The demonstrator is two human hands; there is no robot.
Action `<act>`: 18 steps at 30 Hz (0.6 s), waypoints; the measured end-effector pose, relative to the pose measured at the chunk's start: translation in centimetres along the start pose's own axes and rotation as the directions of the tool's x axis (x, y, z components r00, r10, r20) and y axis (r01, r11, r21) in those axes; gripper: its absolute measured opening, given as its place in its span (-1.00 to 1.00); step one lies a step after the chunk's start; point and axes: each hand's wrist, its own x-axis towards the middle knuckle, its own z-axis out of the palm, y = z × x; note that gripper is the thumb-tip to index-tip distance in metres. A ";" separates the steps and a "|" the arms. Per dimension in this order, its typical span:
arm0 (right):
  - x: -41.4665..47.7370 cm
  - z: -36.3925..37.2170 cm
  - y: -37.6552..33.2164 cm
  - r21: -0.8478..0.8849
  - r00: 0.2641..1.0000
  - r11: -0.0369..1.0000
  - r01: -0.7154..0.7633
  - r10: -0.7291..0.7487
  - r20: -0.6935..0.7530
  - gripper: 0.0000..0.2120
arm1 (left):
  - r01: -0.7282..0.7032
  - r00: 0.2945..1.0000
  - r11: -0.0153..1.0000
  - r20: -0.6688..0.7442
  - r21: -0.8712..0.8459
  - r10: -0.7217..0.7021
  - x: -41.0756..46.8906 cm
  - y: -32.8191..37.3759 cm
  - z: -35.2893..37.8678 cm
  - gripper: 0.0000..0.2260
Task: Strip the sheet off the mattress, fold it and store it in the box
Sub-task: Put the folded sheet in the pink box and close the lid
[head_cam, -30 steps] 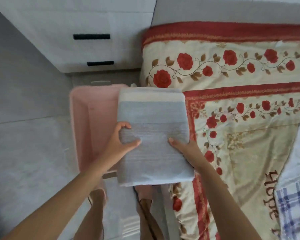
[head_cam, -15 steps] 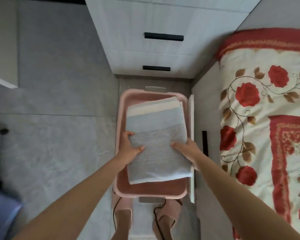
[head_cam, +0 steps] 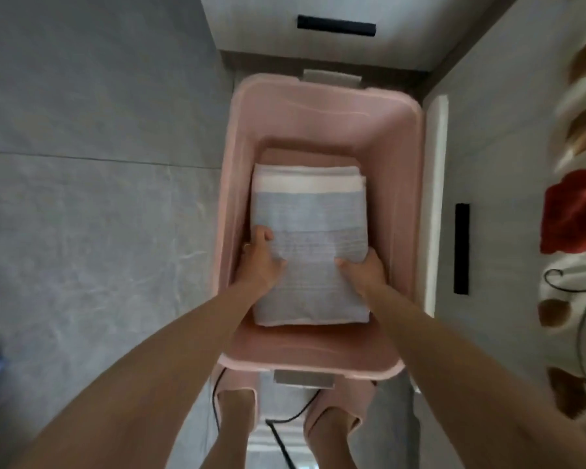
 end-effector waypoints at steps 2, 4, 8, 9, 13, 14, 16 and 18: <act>0.9 1.3 1.6 -0.018 1.000 1.000 -0.012 0.012 -0.011 -0.52 | -0.003 1.000 1.000 -0.028 0.027 0.004 0.5 -1.0 0.8 -0.59; 1.5 2.1 2.6 -0.028 0.999 0.999 -0.029 0.028 -0.029 -0.50 | -0.036 0.998 0.996 -0.038 0.077 0.039 1.0 -1.7 1.1 -0.59; 0.8 3.5 4.0 -0.374 0.995 0.928 0.008 -0.045 -0.090 -0.47 | -0.029 0.978 0.884 0.197 0.466 -0.072 0.3 -3.6 2.2 -0.38; 0.2 3.6 4.0 -0.578 0.990 0.816 0.027 -0.100 -0.094 -0.44 | -0.071 0.965 0.821 0.247 0.566 -0.087 -0.5 -3.7 2.5 -0.36; -2.3 4.3 3.1 -0.874 0.969 0.424 0.236 -0.165 0.182 -0.50 | -0.265 0.886 0.672 0.449 0.691 -0.113 -3.3 -4.1 3.8 -0.48; -2.4 4.5 3.0 -0.846 0.952 0.442 0.298 -0.070 0.299 -0.53 | -0.287 0.864 0.656 0.484 0.698 -0.138 -3.6 -4.1 3.9 -0.50; -2.5 4.6 3.2 -0.796 0.880 0.509 0.328 0.142 0.453 -0.54 | -0.324 0.835 0.602 0.520 0.730 -0.182 -3.6 -3.9 3.9 -0.53; -2.2 4.4 3.1 -0.769 0.830 0.556 0.317 0.230 0.509 -0.51 | -0.360 0.809 0.560 0.548 0.746 -0.211 -3.3 -3.5 3.8 -0.55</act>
